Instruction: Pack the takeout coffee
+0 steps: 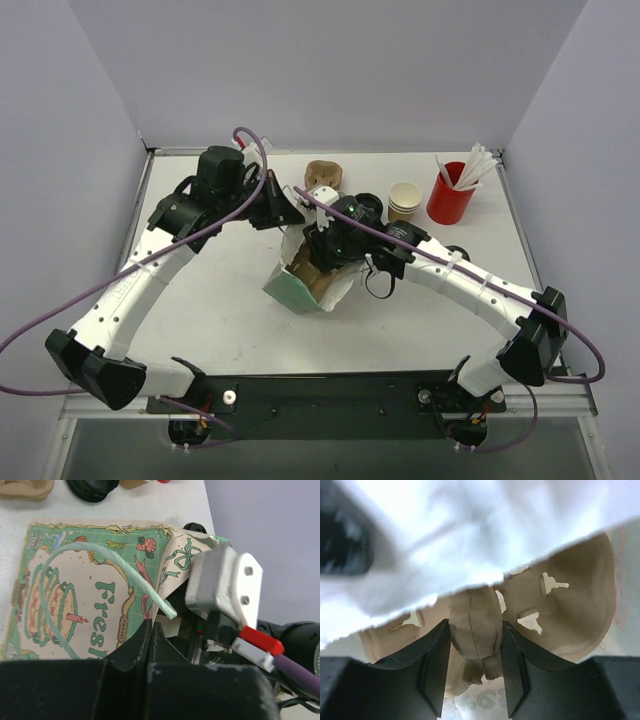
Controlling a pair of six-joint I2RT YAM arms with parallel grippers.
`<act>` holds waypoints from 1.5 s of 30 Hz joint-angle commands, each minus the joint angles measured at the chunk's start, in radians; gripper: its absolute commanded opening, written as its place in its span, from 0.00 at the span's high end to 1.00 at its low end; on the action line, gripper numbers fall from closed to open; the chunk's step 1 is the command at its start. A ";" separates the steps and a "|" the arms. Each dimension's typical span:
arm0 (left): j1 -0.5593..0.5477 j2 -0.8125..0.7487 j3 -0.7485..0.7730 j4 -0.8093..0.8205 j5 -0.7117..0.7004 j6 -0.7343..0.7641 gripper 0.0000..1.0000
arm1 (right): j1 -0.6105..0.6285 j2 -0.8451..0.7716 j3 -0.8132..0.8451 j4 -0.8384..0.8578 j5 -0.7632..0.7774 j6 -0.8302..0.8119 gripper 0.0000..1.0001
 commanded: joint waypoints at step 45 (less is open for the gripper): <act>0.127 -0.090 -0.211 -0.014 -0.024 0.103 1.00 | 0.039 0.253 0.110 -0.181 -0.040 -0.039 0.58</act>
